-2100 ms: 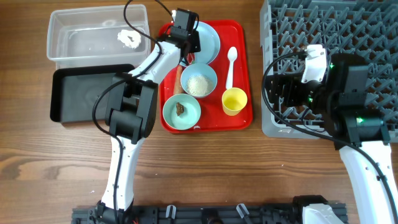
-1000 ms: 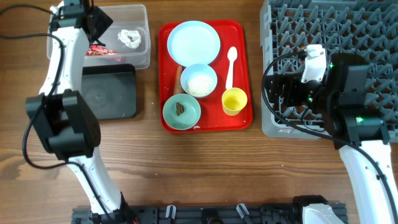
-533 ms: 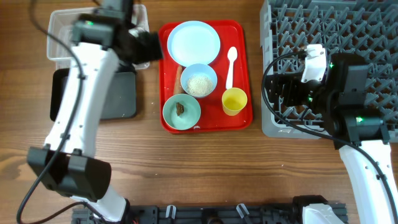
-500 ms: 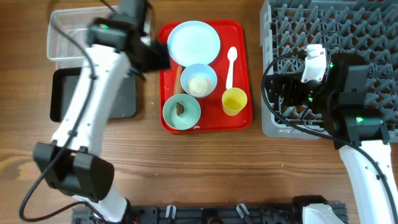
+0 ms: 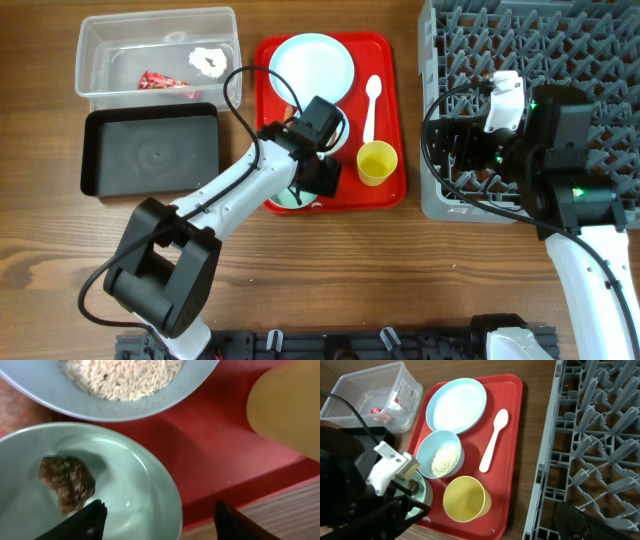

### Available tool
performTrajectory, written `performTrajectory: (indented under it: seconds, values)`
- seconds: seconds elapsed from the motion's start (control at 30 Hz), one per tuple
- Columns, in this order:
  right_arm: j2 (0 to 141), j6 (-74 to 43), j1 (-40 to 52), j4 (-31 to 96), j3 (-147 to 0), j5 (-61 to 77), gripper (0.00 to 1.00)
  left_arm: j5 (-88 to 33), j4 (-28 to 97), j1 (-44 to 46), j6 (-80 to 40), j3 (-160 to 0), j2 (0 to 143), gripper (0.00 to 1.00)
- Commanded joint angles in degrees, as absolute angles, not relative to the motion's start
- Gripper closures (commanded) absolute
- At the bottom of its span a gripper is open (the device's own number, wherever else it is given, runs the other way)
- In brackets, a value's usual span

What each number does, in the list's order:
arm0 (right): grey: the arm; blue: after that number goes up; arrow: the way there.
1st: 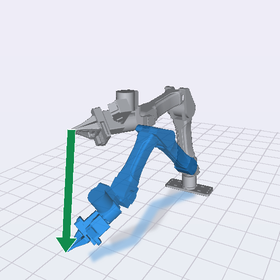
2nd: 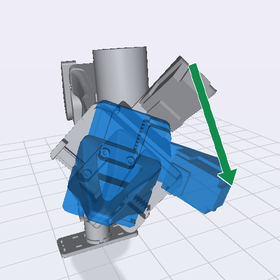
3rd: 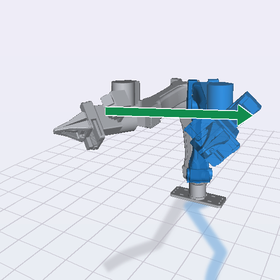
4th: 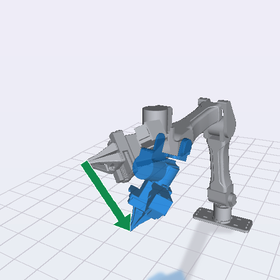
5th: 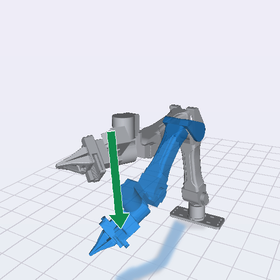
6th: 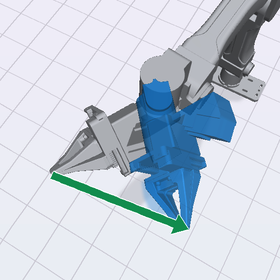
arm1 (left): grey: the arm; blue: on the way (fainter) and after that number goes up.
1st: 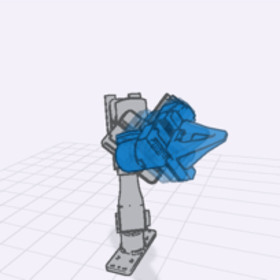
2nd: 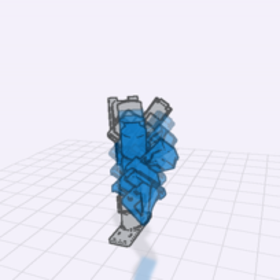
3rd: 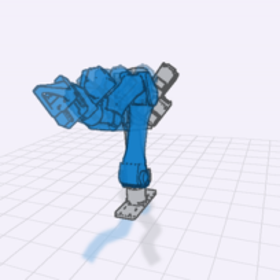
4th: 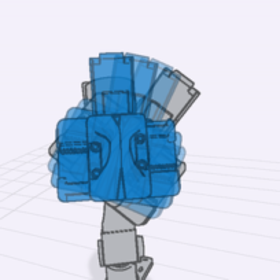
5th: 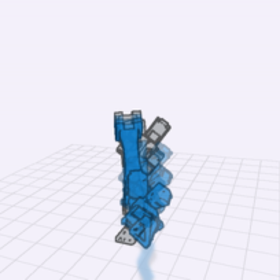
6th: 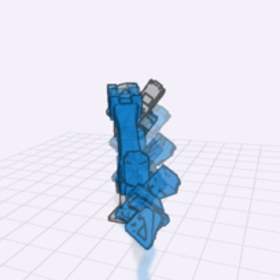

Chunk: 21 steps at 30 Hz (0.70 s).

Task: Sort waste into correct bins and load items into the dishwasher rack
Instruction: 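Grasp the green bowl with the left gripper, then tip the green bowl over the black tray to dump the food scrap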

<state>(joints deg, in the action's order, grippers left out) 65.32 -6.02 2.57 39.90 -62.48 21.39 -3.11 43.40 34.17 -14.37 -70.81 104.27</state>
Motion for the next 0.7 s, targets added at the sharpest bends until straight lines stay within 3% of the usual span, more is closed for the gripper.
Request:
performTrajectory:
  seconds: [0.0, 0.1, 0.2, 0.33, 0.67]
  values:
    - [65.49, -6.63, 2.72, 39.94, -64.01, 22.63, 0.00, -3.18, 40.91, 34.68, -10.52, -66.65, 104.38, 0.34]
    - [65.49, -6.61, 2.72, 39.94, -64.01, 22.61, 0.00, -3.18, 39.31, 35.55, -10.46, -63.92, 104.38, 0.46]
    - [65.49, -6.61, 2.72, 39.90, -64.01, 22.61, 0.00, -3.16, 38.20, 36.18, -10.72, -62.85, 104.38, 0.78]
    - [65.49, -6.59, 2.72, 39.92, -64.01, 22.61, 0.00, -3.18, 37.87, 36.23, -10.92, -62.87, 104.36, 0.96]
    - [67.96, -6.66, 2.72, 39.92, -64.01, 22.65, 0.00, -3.20, 47.20, 33.82, -13.91, -71.44, 96.66, 0.96]
